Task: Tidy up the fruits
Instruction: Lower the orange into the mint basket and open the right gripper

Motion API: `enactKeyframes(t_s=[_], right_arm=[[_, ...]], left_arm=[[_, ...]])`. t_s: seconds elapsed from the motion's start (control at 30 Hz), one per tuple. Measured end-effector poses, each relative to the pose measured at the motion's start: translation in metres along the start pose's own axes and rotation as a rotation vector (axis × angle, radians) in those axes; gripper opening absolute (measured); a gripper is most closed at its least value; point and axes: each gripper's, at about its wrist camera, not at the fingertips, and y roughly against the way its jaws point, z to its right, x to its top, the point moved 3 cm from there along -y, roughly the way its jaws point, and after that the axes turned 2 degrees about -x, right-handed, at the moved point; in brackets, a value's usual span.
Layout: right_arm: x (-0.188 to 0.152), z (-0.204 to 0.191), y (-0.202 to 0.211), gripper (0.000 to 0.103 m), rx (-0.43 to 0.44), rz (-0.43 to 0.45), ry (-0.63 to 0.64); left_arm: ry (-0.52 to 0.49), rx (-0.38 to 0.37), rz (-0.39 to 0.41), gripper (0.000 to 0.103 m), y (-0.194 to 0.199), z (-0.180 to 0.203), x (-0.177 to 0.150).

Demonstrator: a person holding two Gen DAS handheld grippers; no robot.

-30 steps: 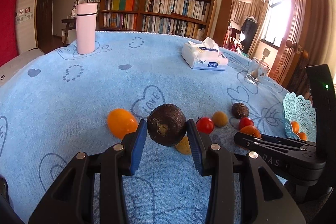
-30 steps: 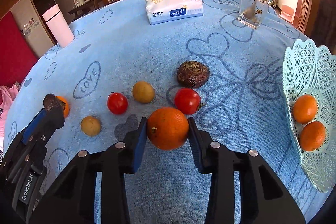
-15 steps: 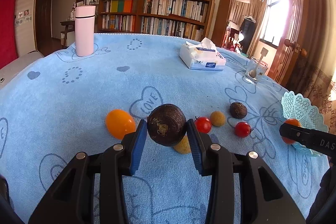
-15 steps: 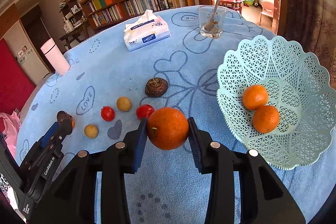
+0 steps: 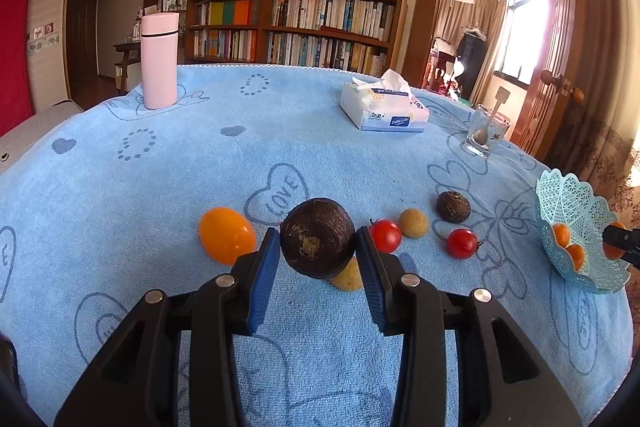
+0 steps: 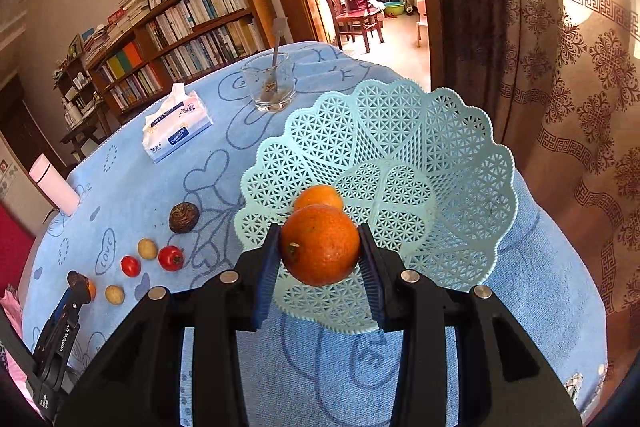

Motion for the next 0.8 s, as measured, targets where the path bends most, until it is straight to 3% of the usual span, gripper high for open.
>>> enactKeyframes(t_s=[0.23,0.37,0.8], right_arm=[[0.008,0.034,-0.004,0.040,-0.050,0.017,-0.080],[0.011,0.049,0.005,0.049,-0.052,0.053,-0.120],[0.007,0.078,0.037,0.049,-0.095,0.144,-0.136]], left_arm=[[-0.014,0.011,0.000,0.040,-0.001,0.002,-0.001],[-0.023,0.017,0.004,0.040,-0.002,0.004,-0.002],[-0.059,0.005,-0.003,0.040,0.005,0.017,0.001]])
